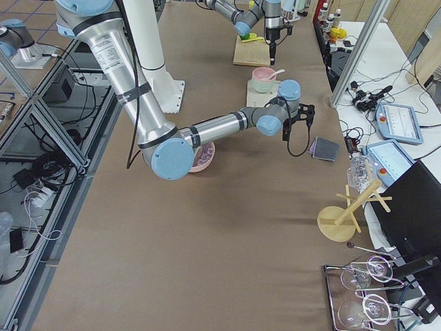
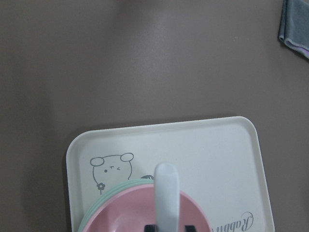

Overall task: Stack pink bowl on green and place spoon
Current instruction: 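Lower the white spoon into the pink bowl and open the left gripper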

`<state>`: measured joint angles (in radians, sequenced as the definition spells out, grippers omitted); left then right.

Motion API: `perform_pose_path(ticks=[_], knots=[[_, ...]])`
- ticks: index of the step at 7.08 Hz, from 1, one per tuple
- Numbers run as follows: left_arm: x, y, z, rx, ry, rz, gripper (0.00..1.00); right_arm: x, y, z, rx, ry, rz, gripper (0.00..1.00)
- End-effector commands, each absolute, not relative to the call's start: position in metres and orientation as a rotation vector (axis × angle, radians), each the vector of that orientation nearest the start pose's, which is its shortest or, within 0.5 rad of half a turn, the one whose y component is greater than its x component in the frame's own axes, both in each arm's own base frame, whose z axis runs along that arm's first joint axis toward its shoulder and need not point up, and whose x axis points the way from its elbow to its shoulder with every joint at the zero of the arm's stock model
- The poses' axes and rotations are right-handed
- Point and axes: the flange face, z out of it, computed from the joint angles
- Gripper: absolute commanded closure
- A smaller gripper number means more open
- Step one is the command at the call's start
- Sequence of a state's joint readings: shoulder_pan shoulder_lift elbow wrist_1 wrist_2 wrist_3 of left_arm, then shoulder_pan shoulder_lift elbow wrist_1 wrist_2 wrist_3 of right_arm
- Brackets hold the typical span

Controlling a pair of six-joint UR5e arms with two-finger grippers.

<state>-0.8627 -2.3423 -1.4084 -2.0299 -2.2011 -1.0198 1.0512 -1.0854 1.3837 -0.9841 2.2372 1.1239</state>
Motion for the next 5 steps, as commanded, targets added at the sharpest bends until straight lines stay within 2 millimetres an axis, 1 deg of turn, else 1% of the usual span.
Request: perform_pose_path(ticks=[1,2,3,4,5], knots=[[0.387,-0.593,0.209,0.308,1.132,0.031,0.02,-0.263,-0.65,0.409,0.135,-0.993,0.224,0.0],[0.355,-0.571,0.254,0.38,1.062,-0.038,0.02,-0.224,-0.663,0.42,0.138,-0.92,0.188,0.0],[0.311,-0.587,0.282,0.387,1.013,-0.11,0.02,-0.194,-0.668,0.437,0.132,-0.849,0.138,0.0],[0.275,-0.606,0.312,0.379,0.918,-0.114,0.02,-0.174,-0.656,0.477,0.109,-0.768,0.082,0.0],[0.224,-0.624,0.333,0.411,0.778,0.017,0.02,-0.144,-0.638,0.527,0.112,-0.711,0.017,0.0]])
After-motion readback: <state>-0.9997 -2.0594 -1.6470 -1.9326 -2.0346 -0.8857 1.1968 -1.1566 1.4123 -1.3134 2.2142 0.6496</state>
